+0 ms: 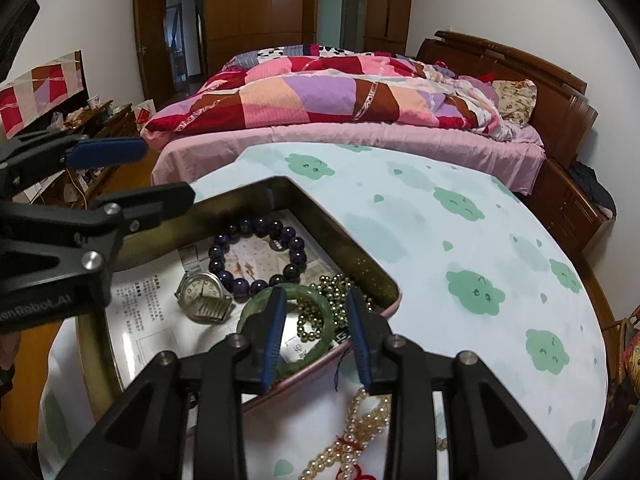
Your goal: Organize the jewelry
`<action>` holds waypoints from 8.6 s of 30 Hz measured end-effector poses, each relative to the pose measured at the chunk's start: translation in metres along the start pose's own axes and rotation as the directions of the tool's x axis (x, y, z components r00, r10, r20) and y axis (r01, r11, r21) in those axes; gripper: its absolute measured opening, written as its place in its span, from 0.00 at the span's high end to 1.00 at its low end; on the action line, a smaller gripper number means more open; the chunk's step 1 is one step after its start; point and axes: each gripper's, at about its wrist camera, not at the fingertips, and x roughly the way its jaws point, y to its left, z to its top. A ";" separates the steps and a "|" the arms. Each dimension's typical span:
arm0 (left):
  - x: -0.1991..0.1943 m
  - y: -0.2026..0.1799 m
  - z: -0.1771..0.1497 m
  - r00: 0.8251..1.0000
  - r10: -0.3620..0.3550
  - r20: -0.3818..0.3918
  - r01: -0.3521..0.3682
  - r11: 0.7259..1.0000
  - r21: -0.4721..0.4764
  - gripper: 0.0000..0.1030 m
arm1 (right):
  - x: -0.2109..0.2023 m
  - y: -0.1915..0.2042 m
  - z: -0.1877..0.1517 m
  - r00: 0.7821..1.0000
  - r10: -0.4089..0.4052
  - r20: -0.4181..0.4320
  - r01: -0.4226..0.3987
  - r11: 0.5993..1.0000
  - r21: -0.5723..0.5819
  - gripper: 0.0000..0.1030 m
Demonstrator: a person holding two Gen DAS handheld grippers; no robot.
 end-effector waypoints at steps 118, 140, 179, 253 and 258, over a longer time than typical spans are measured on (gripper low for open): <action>-0.066 -0.171 -0.065 0.962 -0.272 -0.024 0.273 0.953 0.131 0.98 | -0.126 -0.123 -0.151 0.986 -0.147 0.085 0.115 0.948 0.297 0.82; -0.091 -0.109 -0.039 0.974 -0.207 0.097 0.204 0.978 0.043 0.98 | -0.161 -0.092 -0.089 0.966 -0.085 0.243 0.033 0.977 0.212 0.82; -0.063 0.004 -0.026 0.997 0.022 0.072 -0.014 0.995 -0.101 0.98 | -0.106 0.006 0.006 0.955 0.107 0.276 -0.084 0.992 -0.093 0.82; -0.006 0.023 -0.049 0.997 0.020 -0.068 -0.028 0.993 -0.112 0.92 | -0.026 0.026 -0.001 0.991 0.109 0.074 -0.102 0.990 -0.096 0.80; -0.006 0.023 -0.049 0.997 0.021 -0.069 -0.029 0.993 -0.111 0.92 | -0.026 0.026 -0.002 0.991 0.112 0.073 -0.105 0.990 -0.097 0.80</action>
